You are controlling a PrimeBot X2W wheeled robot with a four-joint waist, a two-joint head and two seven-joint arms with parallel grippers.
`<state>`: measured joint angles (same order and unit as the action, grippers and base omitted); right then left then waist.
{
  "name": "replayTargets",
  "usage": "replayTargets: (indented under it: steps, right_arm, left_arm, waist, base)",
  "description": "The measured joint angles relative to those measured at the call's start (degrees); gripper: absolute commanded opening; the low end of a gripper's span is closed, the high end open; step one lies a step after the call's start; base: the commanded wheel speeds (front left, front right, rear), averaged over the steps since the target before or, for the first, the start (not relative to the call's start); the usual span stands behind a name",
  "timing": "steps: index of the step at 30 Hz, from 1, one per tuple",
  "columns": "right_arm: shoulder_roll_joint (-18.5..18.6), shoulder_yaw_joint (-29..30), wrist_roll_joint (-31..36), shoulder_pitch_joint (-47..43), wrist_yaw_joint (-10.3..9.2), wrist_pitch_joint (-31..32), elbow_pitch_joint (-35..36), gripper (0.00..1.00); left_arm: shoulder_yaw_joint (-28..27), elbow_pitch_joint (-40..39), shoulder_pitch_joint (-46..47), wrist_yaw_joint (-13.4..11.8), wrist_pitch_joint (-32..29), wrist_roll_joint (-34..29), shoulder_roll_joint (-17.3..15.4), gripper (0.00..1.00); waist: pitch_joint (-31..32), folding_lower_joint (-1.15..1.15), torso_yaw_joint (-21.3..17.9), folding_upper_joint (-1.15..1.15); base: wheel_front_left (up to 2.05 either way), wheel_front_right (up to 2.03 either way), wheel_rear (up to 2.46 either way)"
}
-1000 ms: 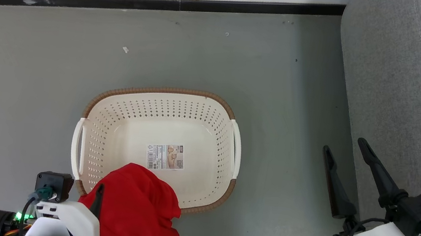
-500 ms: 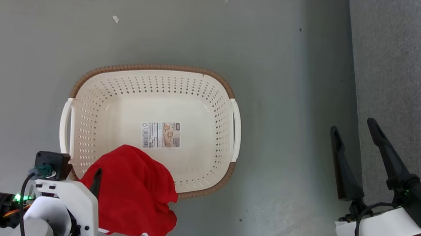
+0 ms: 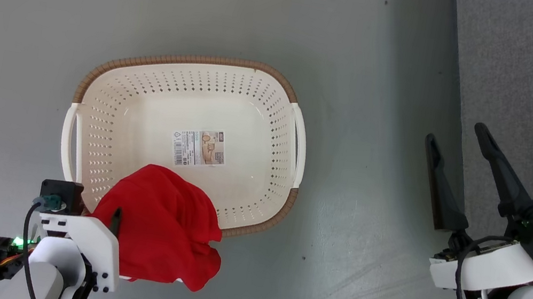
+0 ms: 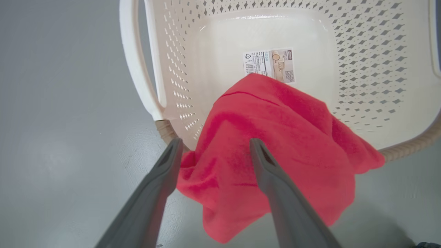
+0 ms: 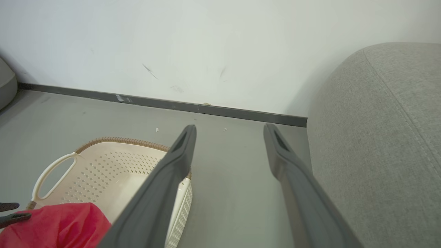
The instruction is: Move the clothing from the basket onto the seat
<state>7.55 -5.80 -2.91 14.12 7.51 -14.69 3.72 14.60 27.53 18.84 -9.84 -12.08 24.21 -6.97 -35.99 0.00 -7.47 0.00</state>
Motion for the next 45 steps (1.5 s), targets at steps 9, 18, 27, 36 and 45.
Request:
replayTargets:
  steps: [9, 18, 27, 36, 45]
  right_arm:
    - [-0.2, 0.5, 0.0, 1.5, 0.0, 0.0, 0.1, 1.0]
    - [-0.5, 0.5, 0.0, 2.8, 0.0, 0.0, -0.1, 1.0]
    - [-1.0, 0.5, 0.0, 2.9, 0.0, 0.0, -0.3, 1.0]
    - [-1.0, 0.6, 0.0, 3.0, 0.0, 0.0, -0.5, 1.0]
    - [-1.1, 1.0, 0.0, 4.0, 0.0, 0.0, -0.7, 1.0]
  left_arm:
    - [0.1, 2.1, 2.6, 0.5, 0.0, 0.0, 0.0, 1.0]
    - [0.8, 4.2, 4.0, 1.7, -0.3, 0.0, 0.0, 1.0]
    - [1.7, 5.9, 4.9, 3.0, -0.5, 0.0, 0.0, 0.81]
    - [2.2, 7.0, 5.5, 3.7, -1.0, 0.0, -0.1, 0.0]
    - [2.5, 7.3, 7.0, 4.5, -0.4, -0.1, -0.2, 0.0]
  waist:
    - [-2.2, 0.0, -0.1, 0.0]
    - [-3.4, 0.0, -0.1, 0.0]
    - [-3.4, 0.0, -0.1, 0.0]
    - [-3.6, 0.0, -0.3, 0.0]
    - [-3.4, 0.0, -0.4, 0.0]
  base:
    - [0.0, 0.0, 0.0]
    - [0.0, 0.0, 0.0]
    - [0.0, 0.0, 0.0]
    - [0.0, 0.0, 0.0]
    - [0.0, 0.0, 0.0]
